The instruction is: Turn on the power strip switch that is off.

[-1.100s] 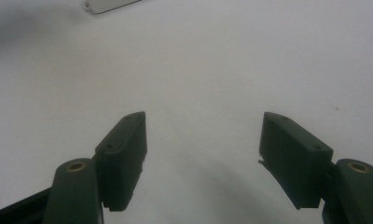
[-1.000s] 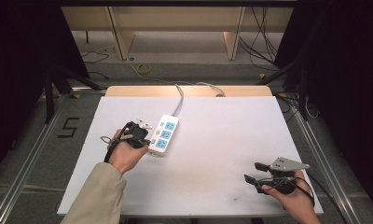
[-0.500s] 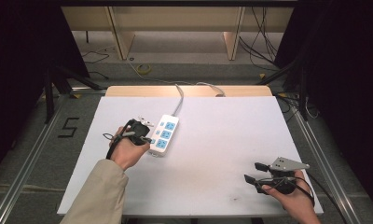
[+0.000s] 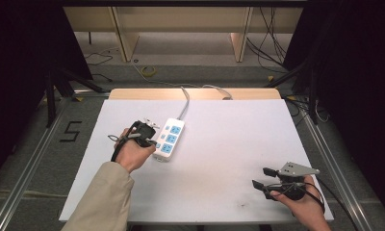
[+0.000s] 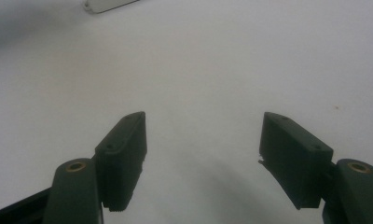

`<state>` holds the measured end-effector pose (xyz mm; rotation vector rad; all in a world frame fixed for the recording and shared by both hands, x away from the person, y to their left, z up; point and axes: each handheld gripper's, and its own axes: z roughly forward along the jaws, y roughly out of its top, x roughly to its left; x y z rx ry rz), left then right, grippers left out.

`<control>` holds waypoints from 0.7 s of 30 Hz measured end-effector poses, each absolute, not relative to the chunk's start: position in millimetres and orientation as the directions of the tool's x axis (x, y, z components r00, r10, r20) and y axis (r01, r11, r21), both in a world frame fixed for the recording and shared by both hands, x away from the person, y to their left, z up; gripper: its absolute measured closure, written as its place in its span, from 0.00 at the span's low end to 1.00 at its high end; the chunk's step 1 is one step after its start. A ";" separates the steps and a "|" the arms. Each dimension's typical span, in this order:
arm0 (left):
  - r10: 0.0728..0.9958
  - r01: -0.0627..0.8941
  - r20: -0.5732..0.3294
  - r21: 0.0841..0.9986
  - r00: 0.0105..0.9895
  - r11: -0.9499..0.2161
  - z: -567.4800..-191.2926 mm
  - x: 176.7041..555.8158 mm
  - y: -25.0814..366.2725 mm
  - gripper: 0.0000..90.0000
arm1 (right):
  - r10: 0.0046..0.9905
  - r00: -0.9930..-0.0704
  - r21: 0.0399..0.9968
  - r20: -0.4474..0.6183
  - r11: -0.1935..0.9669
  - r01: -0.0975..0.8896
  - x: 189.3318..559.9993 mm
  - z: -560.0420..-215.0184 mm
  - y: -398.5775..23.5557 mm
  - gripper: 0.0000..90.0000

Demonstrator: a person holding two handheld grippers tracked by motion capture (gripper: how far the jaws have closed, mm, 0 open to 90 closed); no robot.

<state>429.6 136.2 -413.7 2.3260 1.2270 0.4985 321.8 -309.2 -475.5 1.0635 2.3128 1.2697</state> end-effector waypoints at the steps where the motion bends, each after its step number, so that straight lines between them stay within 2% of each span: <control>1: 0.839 0.673 0.099 0.550 0.535 -0.494 -413.8 430.0 135.9 1.00 | 0.725 -0.683 0.819 0.089 0.337 0.464 321.8 -475.5 -309.3 0.37; 21: 0.839 0.682 0.106 0.533 0.533 -0.501 -414.6 440.5 131.4 1.00 | 0.724 -0.683 0.820 0.092 0.335 0.465 321.7 -475.4 -309.2 0.37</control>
